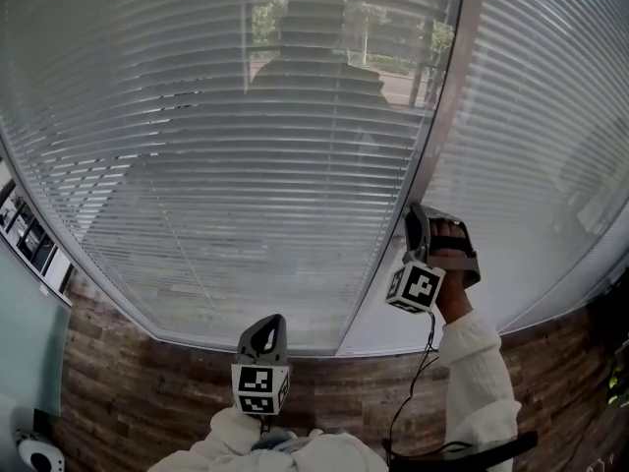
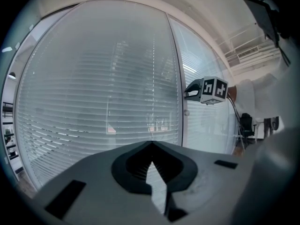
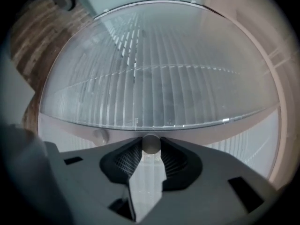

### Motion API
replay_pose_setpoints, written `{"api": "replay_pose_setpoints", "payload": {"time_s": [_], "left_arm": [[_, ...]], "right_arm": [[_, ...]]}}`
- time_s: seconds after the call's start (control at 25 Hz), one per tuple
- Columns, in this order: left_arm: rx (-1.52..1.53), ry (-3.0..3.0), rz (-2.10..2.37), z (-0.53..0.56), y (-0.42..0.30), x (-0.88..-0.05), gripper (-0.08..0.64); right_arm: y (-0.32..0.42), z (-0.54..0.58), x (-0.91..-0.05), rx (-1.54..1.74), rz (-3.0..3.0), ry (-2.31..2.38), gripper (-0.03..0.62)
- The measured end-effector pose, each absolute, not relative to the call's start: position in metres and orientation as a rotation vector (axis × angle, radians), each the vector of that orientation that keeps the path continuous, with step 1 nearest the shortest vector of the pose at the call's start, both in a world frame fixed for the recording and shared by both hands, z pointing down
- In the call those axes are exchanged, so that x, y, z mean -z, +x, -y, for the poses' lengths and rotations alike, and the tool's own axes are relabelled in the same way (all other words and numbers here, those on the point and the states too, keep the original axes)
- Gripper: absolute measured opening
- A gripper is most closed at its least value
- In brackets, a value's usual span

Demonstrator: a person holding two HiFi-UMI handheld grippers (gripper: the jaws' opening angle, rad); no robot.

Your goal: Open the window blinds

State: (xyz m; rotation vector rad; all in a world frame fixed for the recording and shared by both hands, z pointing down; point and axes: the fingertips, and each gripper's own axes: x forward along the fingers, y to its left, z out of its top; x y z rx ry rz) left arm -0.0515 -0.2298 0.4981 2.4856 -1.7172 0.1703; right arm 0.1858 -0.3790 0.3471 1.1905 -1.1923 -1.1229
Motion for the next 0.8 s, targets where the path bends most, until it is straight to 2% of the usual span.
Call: {"api": "replay_pose_setpoints", "payload": {"time_s": [0.32,0.48,0.64,0.72,0.8], "left_arm": [[-0.179,2.487,1.709,0.230,-0.044,-0.501,0.002],[-0.185,2.484,1.702,0.231,-0.044,-0.503,0.002],[-0.180,2.504,1.681,0.233,-0.039,-0.501,0.002],[-0.181,2.512,1.666,0.234,-0.036,-0.502,0.002],[-0.177,2.523,1.648,0.234,-0.031,-0.502,0.002]], "right_arm": [[0.182,0.376,-0.350,1.259,1.093,0.981,0.130],[0.189,0.377,-0.348,1.039,1.411,1.241,0.132],[0.206,0.365,-0.342,0.444,1.964,1.707,0.155],[0.213,0.358,-0.339,-0.087,2.337,1.928,0.166],[0.217,0.356,-0.337,-0.810,2.645,2.061,0.172]]}}
